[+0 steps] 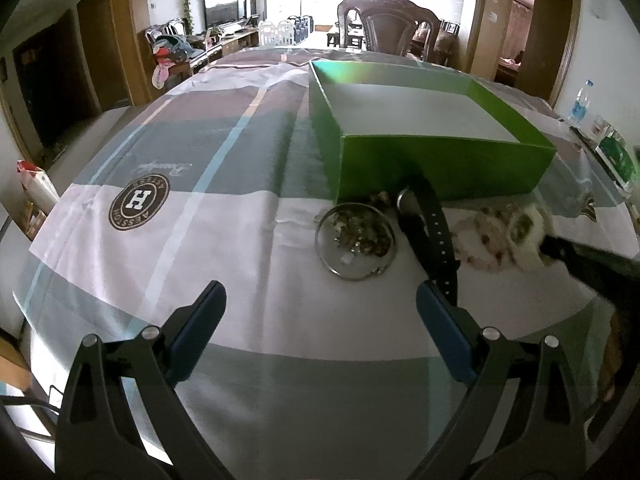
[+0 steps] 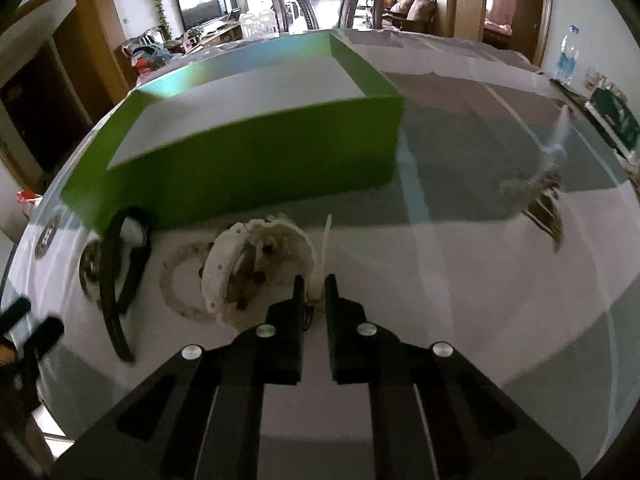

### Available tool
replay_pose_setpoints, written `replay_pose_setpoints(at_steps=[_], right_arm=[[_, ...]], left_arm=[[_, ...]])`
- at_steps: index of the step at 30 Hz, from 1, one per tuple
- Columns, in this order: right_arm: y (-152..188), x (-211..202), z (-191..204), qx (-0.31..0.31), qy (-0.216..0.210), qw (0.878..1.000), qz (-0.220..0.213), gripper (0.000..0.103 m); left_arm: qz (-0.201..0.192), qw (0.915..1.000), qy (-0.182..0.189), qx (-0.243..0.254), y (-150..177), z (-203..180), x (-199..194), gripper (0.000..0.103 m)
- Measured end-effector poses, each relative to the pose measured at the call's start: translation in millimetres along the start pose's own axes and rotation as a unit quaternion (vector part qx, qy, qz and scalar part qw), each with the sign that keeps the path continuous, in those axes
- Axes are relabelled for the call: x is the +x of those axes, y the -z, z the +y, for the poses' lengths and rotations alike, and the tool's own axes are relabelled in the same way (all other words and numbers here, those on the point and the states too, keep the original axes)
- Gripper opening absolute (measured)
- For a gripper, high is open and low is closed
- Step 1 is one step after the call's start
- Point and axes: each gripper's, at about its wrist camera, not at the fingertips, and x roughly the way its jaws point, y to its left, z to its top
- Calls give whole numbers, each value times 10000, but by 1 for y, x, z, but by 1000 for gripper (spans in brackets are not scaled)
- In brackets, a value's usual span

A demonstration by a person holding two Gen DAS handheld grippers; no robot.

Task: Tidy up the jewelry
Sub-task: 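Grasp the black strap watch with the left gripper while the right gripper grasps the white watch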

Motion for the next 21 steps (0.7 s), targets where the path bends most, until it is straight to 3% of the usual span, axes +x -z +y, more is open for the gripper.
replay_pose_setpoints(at_steps=[4,9,11,15,19,21], right_arm=[[21,-22,-19,273,-32,9995,-135,9],[36,-37,-40,440,348,9980,-282,9],[36,-36,-45,482,445,9975,-259,9],[38,-35,-50,610,363,9973,-166,11],[35,-37,-49,614,251,9975,-259,14],[31,-37,-44,589,223,9976,-299,30]], left_arm=[[29,9997,203,131,-2,-16,-1,95],[83,9977,407,530,-6,-51,8,94],[236,9962,505,672,-9,-67,20,83],[648,9935,603,716,-12,-81,49,44],[543,9950,539,645,-9,-75,53,23],[582,9946,636,580,-7,-69,51,21]])
